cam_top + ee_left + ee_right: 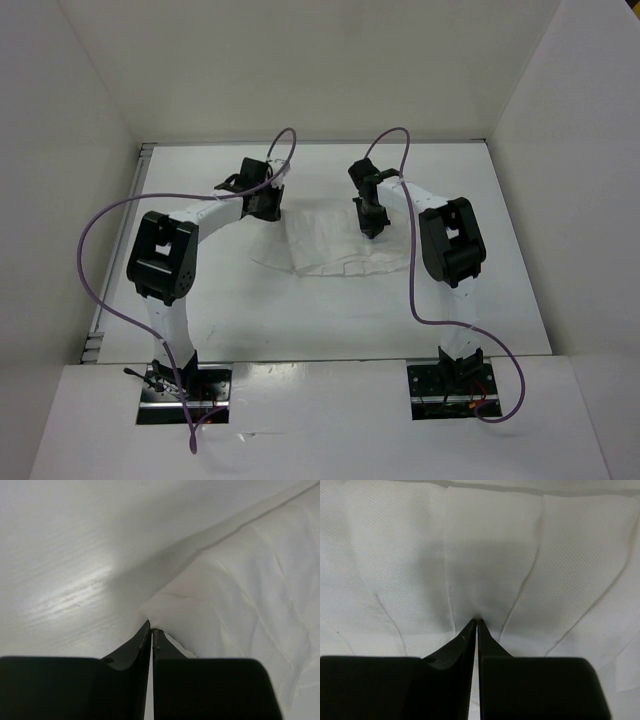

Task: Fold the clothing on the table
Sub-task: Fold the skirt

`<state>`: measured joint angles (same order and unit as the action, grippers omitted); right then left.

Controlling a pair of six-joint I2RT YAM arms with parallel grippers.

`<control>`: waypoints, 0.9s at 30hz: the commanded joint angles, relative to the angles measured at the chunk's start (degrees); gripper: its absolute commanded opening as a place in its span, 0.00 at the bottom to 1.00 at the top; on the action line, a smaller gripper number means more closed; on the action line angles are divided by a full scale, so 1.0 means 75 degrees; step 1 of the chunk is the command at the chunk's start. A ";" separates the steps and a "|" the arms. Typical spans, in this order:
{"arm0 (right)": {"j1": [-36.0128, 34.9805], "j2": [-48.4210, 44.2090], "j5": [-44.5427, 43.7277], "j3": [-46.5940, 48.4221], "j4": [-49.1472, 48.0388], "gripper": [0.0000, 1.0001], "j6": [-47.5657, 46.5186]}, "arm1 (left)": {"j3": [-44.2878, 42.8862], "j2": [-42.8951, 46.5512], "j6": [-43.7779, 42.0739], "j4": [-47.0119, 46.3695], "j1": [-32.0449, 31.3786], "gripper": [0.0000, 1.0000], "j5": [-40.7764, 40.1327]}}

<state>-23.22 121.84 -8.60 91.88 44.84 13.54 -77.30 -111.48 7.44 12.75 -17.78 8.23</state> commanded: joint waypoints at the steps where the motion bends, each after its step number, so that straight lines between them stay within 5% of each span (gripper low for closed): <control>1: 0.0014 0.0501 0.0338 -0.0074 -0.0084 0.09 -0.0024 | -0.0626 0.0063 -0.0160 -0.0552 -0.0032 0.06 -0.0488; 8: 0.0014 0.0571 0.0490 -0.0074 -0.0084 0.09 -0.0094 | -0.1247 -0.0416 0.0109 -0.0552 -0.0032 0.09 -0.1284; 10: -0.0055 0.0640 0.0491 -0.0074 -0.0084 0.09 -0.0094 | -0.1599 -0.0732 0.0401 -0.0552 0.0061 0.19 -0.1378; 11: -0.0056 0.0641 0.0491 -0.0074 -0.0084 0.09 -0.0094 | -0.1739 -0.0861 0.0530 -0.0448 0.0062 0.38 -0.1378; 12: -0.0056 0.0641 0.0491 -0.0005 -0.0084 0.09 -0.0094 | -0.1903 -0.1094 0.0891 -0.0365 0.0155 0.43 -0.1506; 16: -0.0056 0.0478 0.0491 -0.0004 -0.0084 0.09 -0.0094 | -0.2174 -0.0969 0.1795 -0.0270 0.0553 0.45 -0.1683; 19: -0.0056 0.0046 0.0210 -0.0004 -0.0084 0.10 0.0057 | -0.1391 0.0025 0.1996 -0.0610 0.0694 0.46 -0.0796; 21: -0.0056 -0.0248 0.0116 -0.0004 0.0032 0.17 0.0174 | -0.0992 0.0788 0.1996 -0.0471 0.0695 0.47 -0.0186; 24: -0.0056 -0.0904 0.0266 0.0090 0.0419 0.34 0.0327 | -0.0606 0.1468 0.1821 -0.0015 0.0625 0.51 0.2093; 27: -0.0056 -0.1689 0.0897 0.0090 0.0420 0.42 0.0398 | -0.0172 0.1949 0.1611 0.0150 0.0625 0.61 0.2546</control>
<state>-23.22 118.32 -6.20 92.14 46.81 15.20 -81.17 -101.25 20.03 12.95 -12.29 15.99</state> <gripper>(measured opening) 0.407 0.587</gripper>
